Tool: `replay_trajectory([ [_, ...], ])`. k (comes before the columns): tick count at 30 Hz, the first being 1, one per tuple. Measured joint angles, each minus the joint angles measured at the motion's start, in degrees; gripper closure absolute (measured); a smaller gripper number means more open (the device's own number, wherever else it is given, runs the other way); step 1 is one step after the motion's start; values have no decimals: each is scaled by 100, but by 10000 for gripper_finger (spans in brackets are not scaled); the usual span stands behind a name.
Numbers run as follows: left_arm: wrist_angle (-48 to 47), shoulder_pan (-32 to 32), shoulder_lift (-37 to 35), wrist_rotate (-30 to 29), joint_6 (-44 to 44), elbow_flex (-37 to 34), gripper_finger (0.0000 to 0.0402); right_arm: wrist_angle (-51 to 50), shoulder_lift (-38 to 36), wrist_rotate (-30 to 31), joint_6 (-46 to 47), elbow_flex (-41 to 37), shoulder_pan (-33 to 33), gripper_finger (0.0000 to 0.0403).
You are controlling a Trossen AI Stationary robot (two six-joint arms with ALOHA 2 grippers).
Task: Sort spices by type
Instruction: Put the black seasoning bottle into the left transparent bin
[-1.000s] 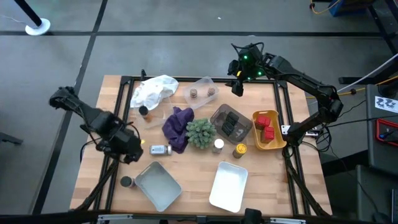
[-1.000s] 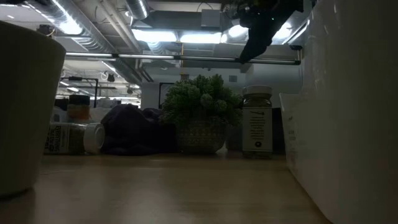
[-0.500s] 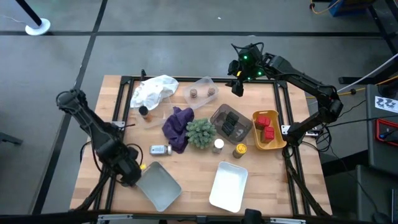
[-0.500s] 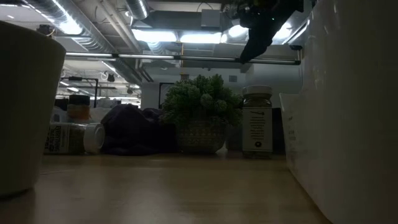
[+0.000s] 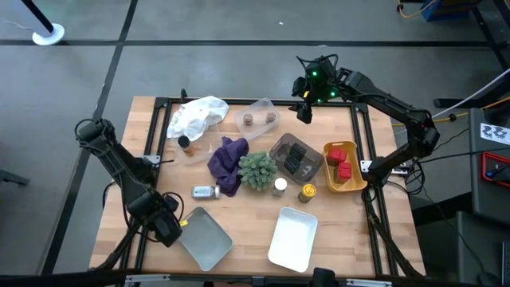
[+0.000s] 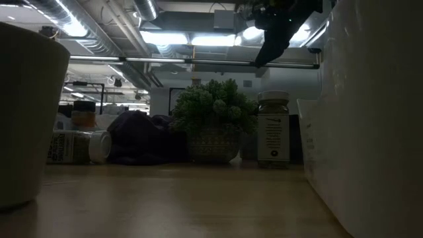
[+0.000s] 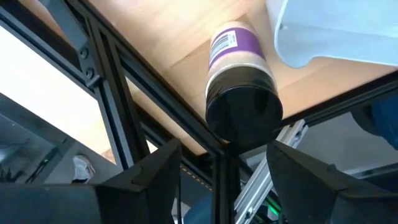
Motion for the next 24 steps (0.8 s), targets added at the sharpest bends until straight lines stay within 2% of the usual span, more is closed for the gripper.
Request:
replay_trajectory([
  [10, -19, 2, -1, 4, -114, 0, 179, -2, 0, 0, 4, 0, 0, 136],
  [18, -25, 4, -1, 47, -210, -50, 143, -2, 0, -2, 4, 0, 0, 136],
  [24, 236, 4, -1, 16, -41, -57, 137, -2, 0, -2, 2, 0, 0, 136],
])
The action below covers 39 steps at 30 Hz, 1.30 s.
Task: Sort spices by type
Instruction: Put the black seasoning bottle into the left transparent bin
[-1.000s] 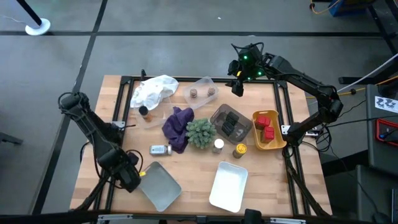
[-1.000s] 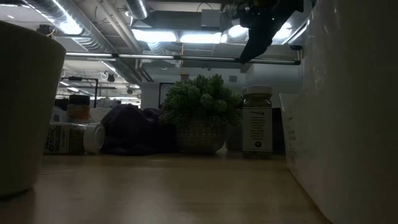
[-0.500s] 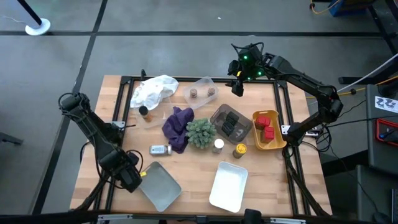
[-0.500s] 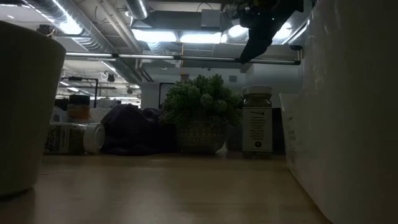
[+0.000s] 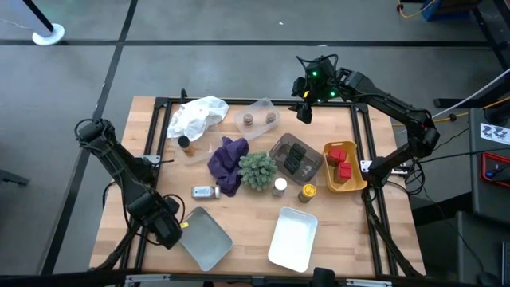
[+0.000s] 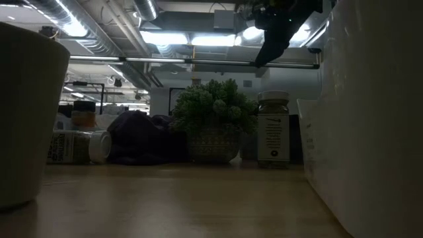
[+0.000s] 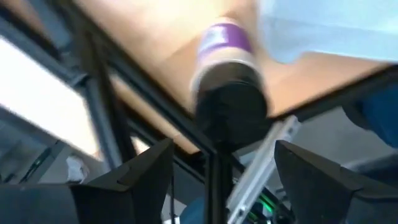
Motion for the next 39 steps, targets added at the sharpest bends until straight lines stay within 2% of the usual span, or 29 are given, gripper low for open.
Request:
replay_trajectory([
  [9, 199, 0, 0, -390, 241, 0, 137, -5, 0, -1, 0, 0, 0, 136],
  [24, 160, -2, 0, -578, 209, -2, 137, -183, 0, -2, 0, 0, 0, 136],
  [30, -135, -2, 0, -584, 183, -2, 137, -188, 0, -2, -2, 0, 0, 136],
  [39, 5, -28, 0, -592, 186, -2, 137, -186, 0, -2, -2, 0, 0, 136],
])
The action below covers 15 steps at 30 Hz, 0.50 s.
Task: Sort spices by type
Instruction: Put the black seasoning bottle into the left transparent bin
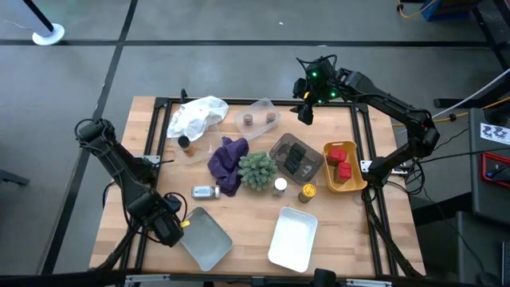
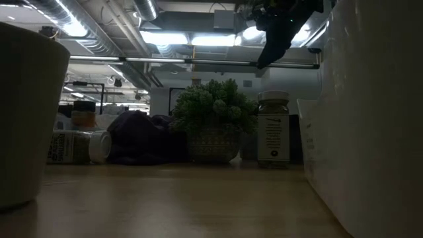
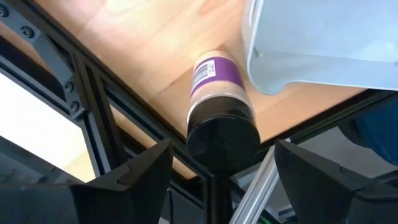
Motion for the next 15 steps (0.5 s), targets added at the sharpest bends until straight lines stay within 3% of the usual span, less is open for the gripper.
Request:
replay_trajectory([
  [15, 41, -138, 64, -43, -206, -7, 137, 3, 0, -2, -11, 0, 0, 136],
])
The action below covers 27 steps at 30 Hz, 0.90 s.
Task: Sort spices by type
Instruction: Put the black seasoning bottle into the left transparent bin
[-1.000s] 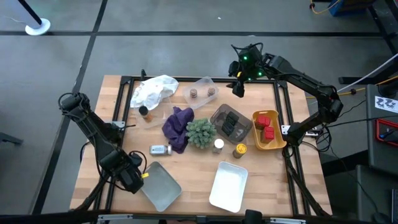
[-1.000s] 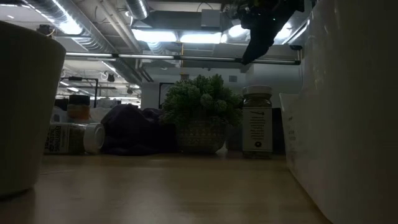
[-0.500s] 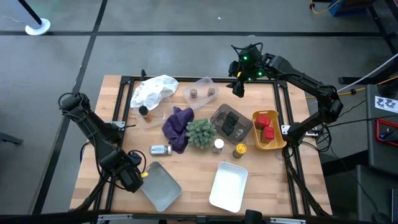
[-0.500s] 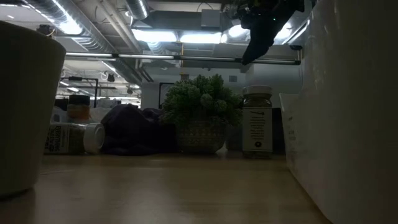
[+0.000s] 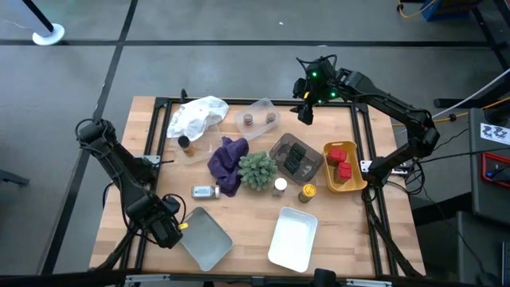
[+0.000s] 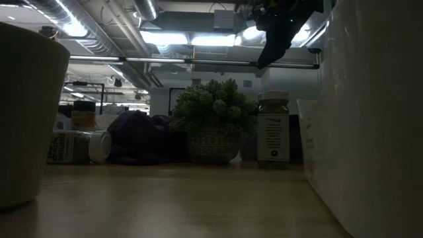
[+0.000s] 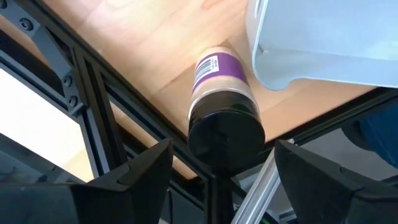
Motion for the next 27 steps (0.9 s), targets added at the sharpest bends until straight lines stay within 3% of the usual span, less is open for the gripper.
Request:
replay_trajectory([
  [22, 972, -48, 21, 74, -72, -785, 138, -9, 0, -1, -2, 0, 0, 136],
  [27, 1049, -48, 21, 143, -16, -844, 177, -9, 0, -1, -2, 0, 0, 136],
])
